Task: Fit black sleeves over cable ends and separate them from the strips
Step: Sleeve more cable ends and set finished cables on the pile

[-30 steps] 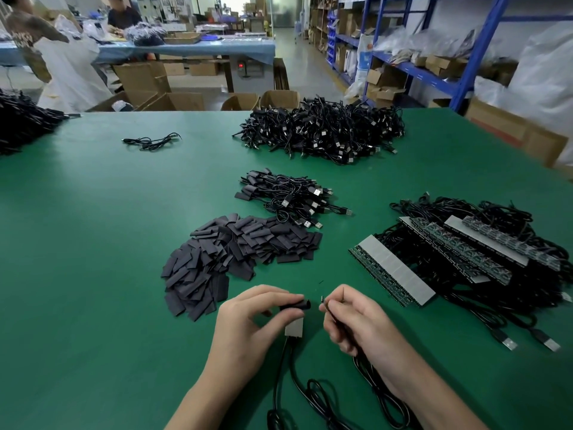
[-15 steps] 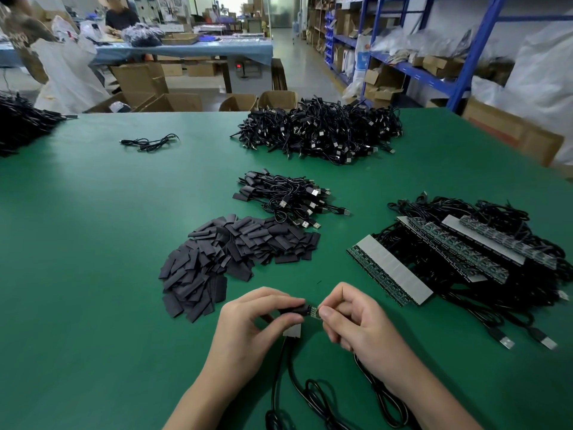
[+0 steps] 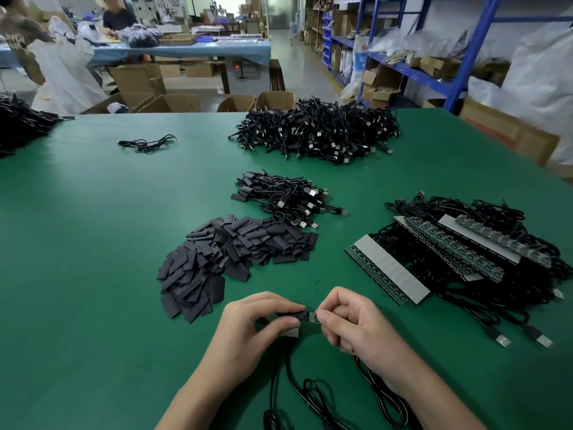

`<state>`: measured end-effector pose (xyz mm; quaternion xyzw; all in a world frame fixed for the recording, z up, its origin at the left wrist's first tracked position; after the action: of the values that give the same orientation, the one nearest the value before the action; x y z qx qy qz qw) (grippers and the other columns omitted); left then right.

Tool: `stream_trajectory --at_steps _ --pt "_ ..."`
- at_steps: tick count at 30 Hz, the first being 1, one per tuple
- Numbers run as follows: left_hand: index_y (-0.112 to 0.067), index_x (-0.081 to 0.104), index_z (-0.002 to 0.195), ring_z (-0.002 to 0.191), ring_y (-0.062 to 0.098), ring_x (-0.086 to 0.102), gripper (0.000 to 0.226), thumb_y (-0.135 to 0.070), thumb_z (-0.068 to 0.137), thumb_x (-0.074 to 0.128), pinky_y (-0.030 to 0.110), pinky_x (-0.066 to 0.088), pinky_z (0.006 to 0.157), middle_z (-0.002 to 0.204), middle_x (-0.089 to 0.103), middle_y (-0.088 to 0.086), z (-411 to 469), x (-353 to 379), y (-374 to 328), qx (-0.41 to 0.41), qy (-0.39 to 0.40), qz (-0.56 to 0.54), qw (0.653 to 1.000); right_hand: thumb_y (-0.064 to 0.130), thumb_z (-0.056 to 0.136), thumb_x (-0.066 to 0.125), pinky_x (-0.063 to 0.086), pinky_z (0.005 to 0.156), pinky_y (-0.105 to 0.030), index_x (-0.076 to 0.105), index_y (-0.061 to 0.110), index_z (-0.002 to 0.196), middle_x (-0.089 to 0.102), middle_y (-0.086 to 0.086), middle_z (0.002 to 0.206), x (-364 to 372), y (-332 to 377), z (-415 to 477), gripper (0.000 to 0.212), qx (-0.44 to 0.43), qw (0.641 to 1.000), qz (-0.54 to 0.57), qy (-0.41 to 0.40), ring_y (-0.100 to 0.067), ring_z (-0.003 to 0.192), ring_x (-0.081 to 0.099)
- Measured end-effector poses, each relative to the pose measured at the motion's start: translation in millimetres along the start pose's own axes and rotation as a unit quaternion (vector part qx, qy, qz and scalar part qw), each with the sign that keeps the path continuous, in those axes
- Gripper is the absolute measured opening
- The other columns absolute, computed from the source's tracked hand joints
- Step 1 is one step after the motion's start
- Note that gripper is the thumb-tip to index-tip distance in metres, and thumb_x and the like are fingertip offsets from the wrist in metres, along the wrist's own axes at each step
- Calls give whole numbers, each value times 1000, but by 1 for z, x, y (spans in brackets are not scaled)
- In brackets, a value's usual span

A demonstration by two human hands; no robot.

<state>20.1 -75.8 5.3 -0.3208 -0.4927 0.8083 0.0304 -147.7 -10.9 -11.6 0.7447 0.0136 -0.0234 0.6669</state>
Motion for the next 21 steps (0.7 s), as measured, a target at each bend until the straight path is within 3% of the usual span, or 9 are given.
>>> stream_trajectory --at_steps 6,10,17,21 --pt "-32 81 101 93 7 72 15 -33 87 79 22 54 78 98 75 -18 0 1 4 -12 18 -11 1000 19 99 64 31 48 -15 60 21 83 60 -2 64 -1 -1 -1 17 -3 1000 -5 -2 -5 47 37" --pt "-31 82 102 90 3 71 19 -37 83 80 25 55 81 98 73 -19 -1 0 2 7 14 31 999 21 100 64 34 52 -14 60 27 84 61 1 63 -2 -1 -2 17 -13 996 -87 -27 -4 51 42" --pt "-33 80 104 92 -2 67 19 -40 86 79 23 55 83 98 70 -20 -3 1 -6 43 24 92 995 29 97 65 49 64 -38 59 35 85 68 3 66 1 5 -5 15 -25 982 -181 -51 -11 61 57" --pt "-34 79 103 92 -2 68 18 -42 87 78 27 56 82 97 70 -21 -3 2 -7 43 24 103 993 30 96 66 46 62 -32 61 34 85 71 2 68 0 6 -6 14 -14 985 -166 -44 -9 60 54"
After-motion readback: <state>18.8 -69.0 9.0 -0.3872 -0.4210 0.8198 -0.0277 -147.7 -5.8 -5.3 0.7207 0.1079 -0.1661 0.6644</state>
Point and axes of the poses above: each hand's wrist, its own z-axis towards the middle knuckle, its own x-axis out of the palm, y = z × x, the point moved 7 cm from there along z, towards the middle knuckle
